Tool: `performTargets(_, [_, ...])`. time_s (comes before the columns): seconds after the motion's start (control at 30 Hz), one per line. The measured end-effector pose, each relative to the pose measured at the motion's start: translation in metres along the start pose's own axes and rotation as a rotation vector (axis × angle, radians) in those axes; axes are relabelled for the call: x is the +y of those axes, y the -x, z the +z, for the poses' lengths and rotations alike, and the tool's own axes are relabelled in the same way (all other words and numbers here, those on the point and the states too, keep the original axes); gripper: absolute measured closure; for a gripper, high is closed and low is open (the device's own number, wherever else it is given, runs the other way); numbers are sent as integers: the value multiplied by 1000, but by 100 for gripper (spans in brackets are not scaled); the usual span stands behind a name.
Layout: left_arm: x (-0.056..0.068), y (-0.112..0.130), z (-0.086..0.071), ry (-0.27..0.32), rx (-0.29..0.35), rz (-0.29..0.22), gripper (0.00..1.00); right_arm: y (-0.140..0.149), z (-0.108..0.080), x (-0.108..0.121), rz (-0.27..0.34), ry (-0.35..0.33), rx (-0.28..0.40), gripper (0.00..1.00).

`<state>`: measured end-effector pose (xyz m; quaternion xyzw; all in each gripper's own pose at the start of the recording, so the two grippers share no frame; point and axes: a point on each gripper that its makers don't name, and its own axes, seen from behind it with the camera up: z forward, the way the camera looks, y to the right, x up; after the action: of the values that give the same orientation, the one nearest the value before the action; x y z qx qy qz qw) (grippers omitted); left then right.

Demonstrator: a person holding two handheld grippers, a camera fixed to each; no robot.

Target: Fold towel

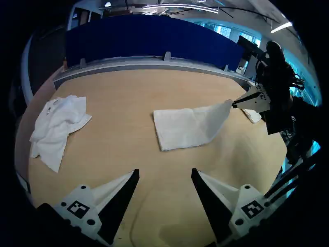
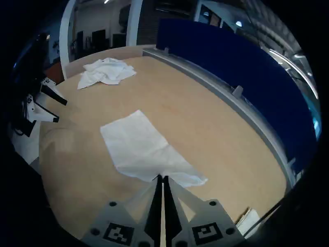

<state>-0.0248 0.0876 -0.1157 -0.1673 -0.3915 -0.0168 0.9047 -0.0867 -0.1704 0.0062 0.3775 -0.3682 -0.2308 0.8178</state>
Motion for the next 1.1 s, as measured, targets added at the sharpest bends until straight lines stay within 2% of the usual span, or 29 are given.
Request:
performTargets(0.3, [-4, 0, -6, -3, 8, -7, 6, -32, 10, -16, -49, -32, 23, 98])
performTargets(0.53, [-9, 0, -14, -15, 24, -20, 6, -64, 33, -44, -113, -85, 41, 98])
performTargets(0.77, [-17, 3, -23, -39, 34, -36, 6, -81, 72, -87, -161, -166, 35, 98])
performTargets(0.97, [-22, 10, -25, -52, 32, -58, 6, -71, 114, -128, -162, -240, 0, 98])
performTargets(1.1, [-23, 14, -26, -52, 30, -70, 6, -60, 133, -144, -146, -269, -28, 98])
